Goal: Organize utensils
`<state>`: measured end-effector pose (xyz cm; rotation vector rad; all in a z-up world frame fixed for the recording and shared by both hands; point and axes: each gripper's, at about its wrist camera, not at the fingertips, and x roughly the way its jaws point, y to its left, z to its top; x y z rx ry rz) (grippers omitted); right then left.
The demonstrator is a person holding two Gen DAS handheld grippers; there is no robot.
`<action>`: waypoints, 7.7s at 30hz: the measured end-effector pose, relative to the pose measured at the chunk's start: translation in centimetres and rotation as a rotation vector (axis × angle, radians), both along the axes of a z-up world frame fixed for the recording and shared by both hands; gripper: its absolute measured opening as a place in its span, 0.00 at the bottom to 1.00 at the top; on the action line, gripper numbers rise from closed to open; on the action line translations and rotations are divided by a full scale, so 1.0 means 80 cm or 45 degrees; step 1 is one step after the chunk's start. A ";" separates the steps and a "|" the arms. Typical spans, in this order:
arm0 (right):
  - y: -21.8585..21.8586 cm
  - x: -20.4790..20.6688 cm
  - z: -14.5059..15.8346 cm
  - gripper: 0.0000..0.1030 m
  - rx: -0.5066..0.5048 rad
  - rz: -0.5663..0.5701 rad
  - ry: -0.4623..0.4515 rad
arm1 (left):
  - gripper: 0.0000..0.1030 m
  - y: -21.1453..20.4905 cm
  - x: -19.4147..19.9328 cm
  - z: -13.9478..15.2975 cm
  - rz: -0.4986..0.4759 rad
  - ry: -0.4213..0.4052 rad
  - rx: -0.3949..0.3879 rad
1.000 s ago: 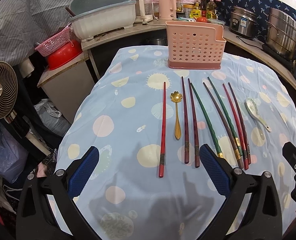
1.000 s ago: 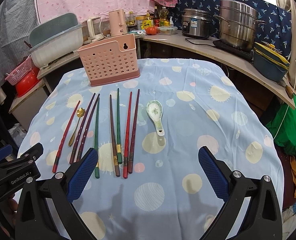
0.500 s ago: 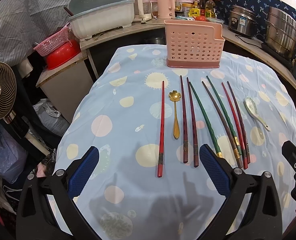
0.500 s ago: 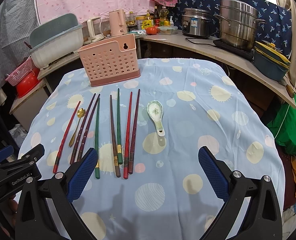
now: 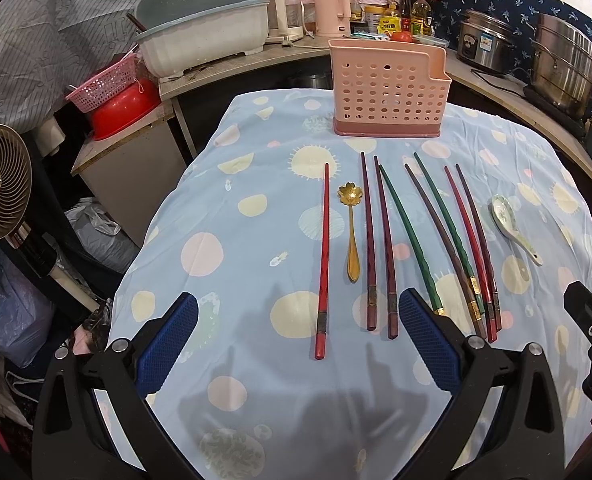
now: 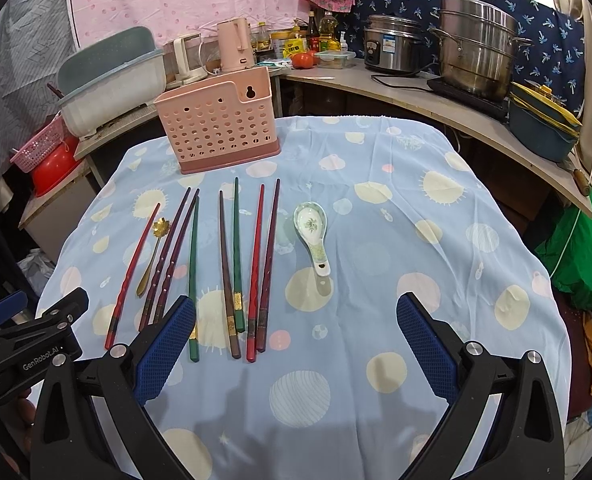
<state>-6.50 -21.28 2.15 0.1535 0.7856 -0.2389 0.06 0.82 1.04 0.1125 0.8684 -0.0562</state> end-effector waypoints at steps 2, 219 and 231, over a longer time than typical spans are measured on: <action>0.000 0.001 0.000 0.94 -0.001 -0.001 -0.001 | 0.93 0.000 0.000 0.000 0.000 0.000 0.000; -0.080 0.405 0.059 0.23 0.119 0.139 -0.105 | 0.23 -0.068 0.351 0.207 -0.196 -0.357 -0.301; -0.084 0.366 0.058 0.32 0.143 0.113 -0.126 | 0.41 -0.042 0.330 0.189 -0.140 -0.327 -0.307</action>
